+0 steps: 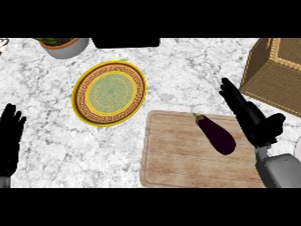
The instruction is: Pick the eggplant from the cutting board and place it in the basket
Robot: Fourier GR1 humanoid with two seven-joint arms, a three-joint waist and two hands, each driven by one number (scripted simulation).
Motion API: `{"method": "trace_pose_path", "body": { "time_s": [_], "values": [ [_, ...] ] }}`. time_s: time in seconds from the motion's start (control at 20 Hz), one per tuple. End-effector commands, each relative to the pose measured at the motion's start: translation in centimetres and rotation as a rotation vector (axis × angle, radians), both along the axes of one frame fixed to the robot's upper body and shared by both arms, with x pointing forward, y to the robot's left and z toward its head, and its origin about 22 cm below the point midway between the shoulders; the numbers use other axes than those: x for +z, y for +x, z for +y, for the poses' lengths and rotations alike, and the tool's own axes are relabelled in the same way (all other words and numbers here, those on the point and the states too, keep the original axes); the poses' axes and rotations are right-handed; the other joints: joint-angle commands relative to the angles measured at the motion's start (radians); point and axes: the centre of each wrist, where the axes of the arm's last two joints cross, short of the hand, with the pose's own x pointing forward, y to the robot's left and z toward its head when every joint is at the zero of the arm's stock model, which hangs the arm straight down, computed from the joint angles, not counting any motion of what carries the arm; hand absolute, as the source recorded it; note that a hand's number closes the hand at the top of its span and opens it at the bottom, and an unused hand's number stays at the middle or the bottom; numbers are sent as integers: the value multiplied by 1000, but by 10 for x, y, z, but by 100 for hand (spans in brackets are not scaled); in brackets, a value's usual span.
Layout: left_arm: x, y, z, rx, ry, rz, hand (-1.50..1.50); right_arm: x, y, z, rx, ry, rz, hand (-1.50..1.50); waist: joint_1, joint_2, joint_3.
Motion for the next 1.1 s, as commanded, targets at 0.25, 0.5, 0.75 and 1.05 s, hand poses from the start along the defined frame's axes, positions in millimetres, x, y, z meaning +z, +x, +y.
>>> {"method": "trace_pose_path", "body": {
  "time_s": [0.25, 0.5, 0.75, 1.05],
  "values": [
    [70, 47, -61, -538, 233, -271, 0, 64, 52, 10, 515, -114, -60, 150, 41, -3, -24],
    [60, 49, -71, -609, 187, -209, 0, 20, -3, 74, 951, -12, -201, -150, 8, -19, -26],
    [46, 39, -69, -606, 169, -192, 0, 29, -29, 68, 738, -307, -341, -150, 0, -26, -29],
    [51, 49, -69, -597, 198, -191, 0, 122, 0, 56, 478, -674, -545, -150, -4, -28, -31]
  ]
}}
